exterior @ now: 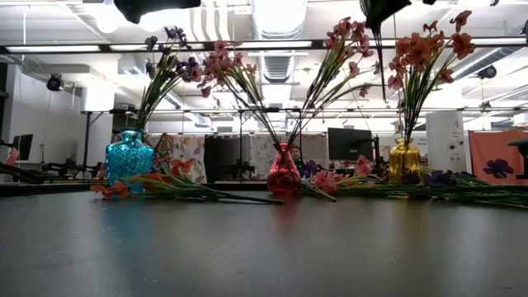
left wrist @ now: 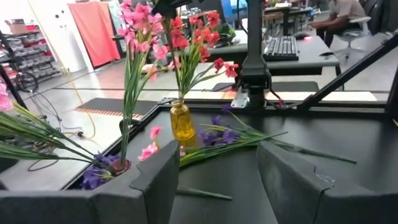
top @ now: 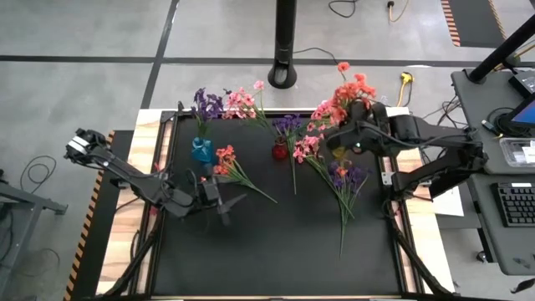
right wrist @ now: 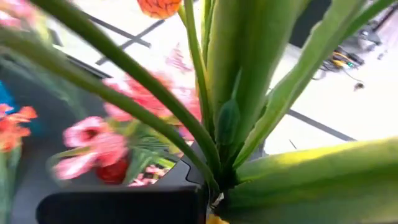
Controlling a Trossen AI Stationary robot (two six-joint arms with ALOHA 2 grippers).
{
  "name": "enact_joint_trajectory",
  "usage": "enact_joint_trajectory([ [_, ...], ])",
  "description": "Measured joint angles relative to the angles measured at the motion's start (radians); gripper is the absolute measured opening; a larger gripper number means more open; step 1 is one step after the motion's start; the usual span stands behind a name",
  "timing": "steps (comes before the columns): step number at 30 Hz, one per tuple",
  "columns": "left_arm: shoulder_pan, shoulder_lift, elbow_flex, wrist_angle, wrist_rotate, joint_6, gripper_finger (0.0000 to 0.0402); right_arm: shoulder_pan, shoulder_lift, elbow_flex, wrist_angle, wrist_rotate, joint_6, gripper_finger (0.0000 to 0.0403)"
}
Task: Sort flowers into vase by color
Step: Put the right orange flower into the yellow vase
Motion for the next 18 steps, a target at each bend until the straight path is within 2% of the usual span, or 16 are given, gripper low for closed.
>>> enact_joint_trajectory([
  [14,0.0,-0.027,0.0,-0.071,-0.005,0.0,0.0198,-0.155,0.0,-0.087,-0.01,-0.006,0.0,0.0017],
  [18,0.0,-0.027,0.0,-0.073,-0.058,0.0,0.0198,-0.173,0.0,-0.12,0.032,-0.007,-0.01,0.0017],
])
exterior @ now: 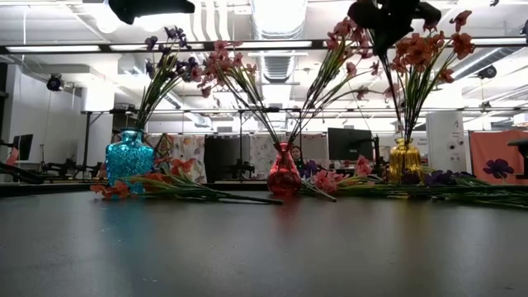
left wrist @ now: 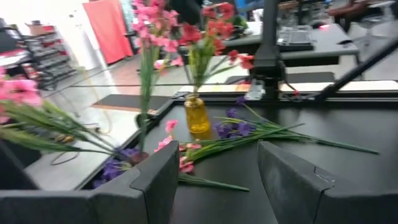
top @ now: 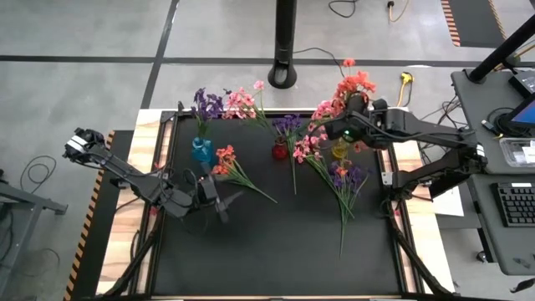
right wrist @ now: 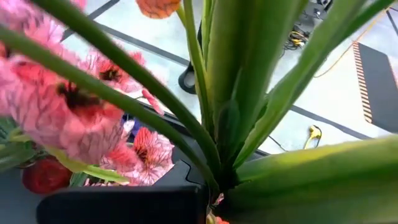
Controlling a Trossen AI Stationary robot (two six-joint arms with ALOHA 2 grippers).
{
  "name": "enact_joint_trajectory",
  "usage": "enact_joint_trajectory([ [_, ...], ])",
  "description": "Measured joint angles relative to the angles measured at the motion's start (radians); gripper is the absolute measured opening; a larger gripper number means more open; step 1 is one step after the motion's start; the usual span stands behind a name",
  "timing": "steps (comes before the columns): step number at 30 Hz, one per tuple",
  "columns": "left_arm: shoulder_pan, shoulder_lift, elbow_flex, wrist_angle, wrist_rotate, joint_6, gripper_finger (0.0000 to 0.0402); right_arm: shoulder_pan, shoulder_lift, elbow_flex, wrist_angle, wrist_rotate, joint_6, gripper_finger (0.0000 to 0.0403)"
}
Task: Sort flowers into vase by color
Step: Put the right orange flower into the yellow vase
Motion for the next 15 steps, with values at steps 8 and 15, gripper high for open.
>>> enact_joint_trajectory([
  [8,0.0,0.0,0.0,0.0,-0.031,0.0,0.0198,-0.019,0.002,-0.06,0.045,-0.004,0.0,0.0017],
  [15,0.0,0.0,0.0,-0.012,-0.031,0.0,0.0198,-0.019,0.002,-0.11,0.085,0.029,-0.002,0.0017],
])
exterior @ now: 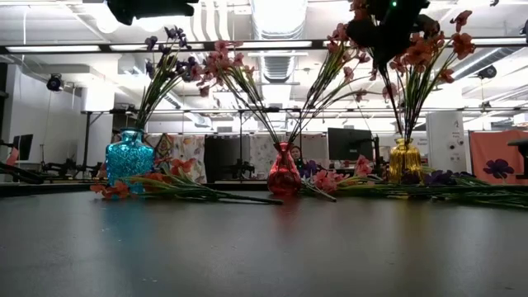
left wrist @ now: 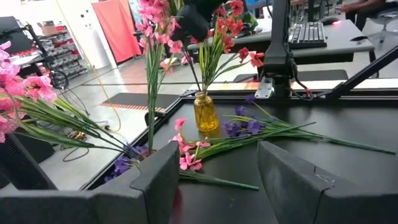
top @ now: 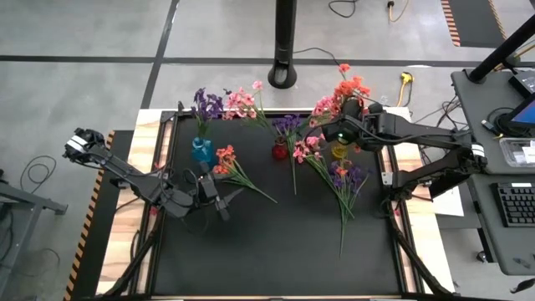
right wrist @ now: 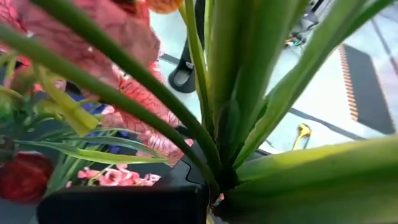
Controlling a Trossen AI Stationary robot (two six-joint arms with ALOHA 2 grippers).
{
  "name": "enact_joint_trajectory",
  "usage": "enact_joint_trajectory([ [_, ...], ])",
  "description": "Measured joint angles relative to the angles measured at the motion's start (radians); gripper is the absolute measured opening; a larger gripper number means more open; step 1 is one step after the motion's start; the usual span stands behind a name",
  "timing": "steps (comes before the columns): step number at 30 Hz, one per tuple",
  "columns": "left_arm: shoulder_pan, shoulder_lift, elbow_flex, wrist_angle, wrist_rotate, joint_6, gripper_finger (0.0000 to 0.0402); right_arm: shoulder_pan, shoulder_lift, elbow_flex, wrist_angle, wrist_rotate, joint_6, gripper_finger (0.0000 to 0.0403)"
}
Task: Sort flowers into vase by color
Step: Put the right orange flower into the yellow vase
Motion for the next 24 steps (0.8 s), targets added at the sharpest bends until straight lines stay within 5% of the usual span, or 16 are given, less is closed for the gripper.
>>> enact_joint_trajectory([
  [24,0.0,0.0,0.0,-0.011,0.0,0.0,0.0198,0.0,-0.002,-0.117,0.101,0.037,0.004,0.0017],
])
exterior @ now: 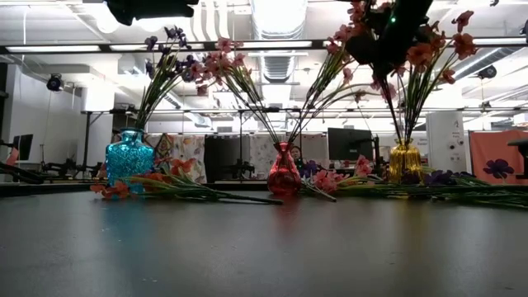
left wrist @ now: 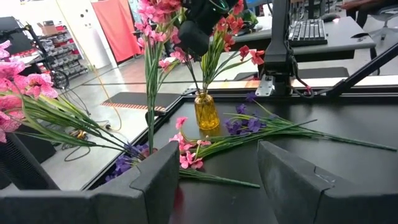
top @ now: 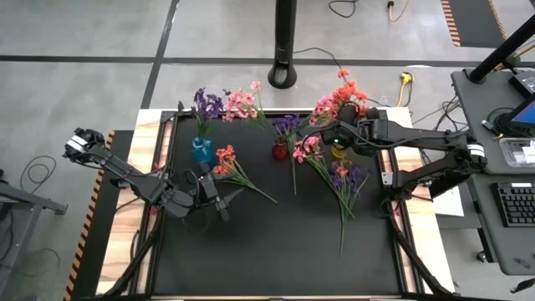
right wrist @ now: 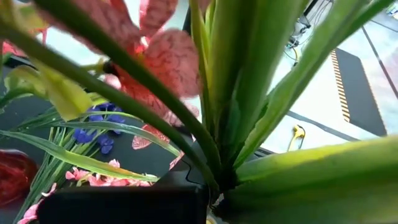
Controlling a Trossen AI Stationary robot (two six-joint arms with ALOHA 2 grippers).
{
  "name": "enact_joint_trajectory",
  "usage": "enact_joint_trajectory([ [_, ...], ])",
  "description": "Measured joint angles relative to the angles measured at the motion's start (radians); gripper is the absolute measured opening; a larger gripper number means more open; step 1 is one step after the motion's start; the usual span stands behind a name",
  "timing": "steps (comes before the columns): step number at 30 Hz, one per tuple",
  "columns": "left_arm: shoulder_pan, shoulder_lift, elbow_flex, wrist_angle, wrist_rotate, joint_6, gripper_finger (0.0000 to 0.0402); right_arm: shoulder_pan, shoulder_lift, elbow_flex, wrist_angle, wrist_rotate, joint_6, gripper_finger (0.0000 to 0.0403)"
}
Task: Sort flowers into vase by color
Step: Put the right orange flower into the yellow vase
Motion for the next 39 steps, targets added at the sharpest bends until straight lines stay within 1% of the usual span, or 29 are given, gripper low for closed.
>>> enact_joint_trajectory([
  [5,0.0,0.0,0.0,-0.005,0.0,0.0,0.0198,0.0,0.0,0.0,-0.003,-0.001,0.0,0.0019],
  [8,0.0,0.0,0.0,-0.005,0.0,0.0,0.0198,0.0,0.0,0.007,-0.004,-0.016,0.003,0.0033],
  [19,0.0,0.0,0.0,-0.005,0.0,-0.002,0.0198,0.0,-0.011,0.009,-0.009,-0.023,0.009,0.0153],
  [24,0.0,0.0,0.0,-0.006,0.0,-0.004,0.0198,0.0,-0.039,0.034,-0.011,-0.08,0.011,0.0198],
  [29,0.0,0.0,0.0,-0.008,0.0,-0.011,0.0198,0.0,-0.064,0.072,-0.033,-0.116,0.01,0.0241],
  [39,0.0,0.0,0.0,-0.015,0.0,-0.022,0.0198,0.0,-0.062,0.089,-0.145,-0.125,0.068,0.0304],
])
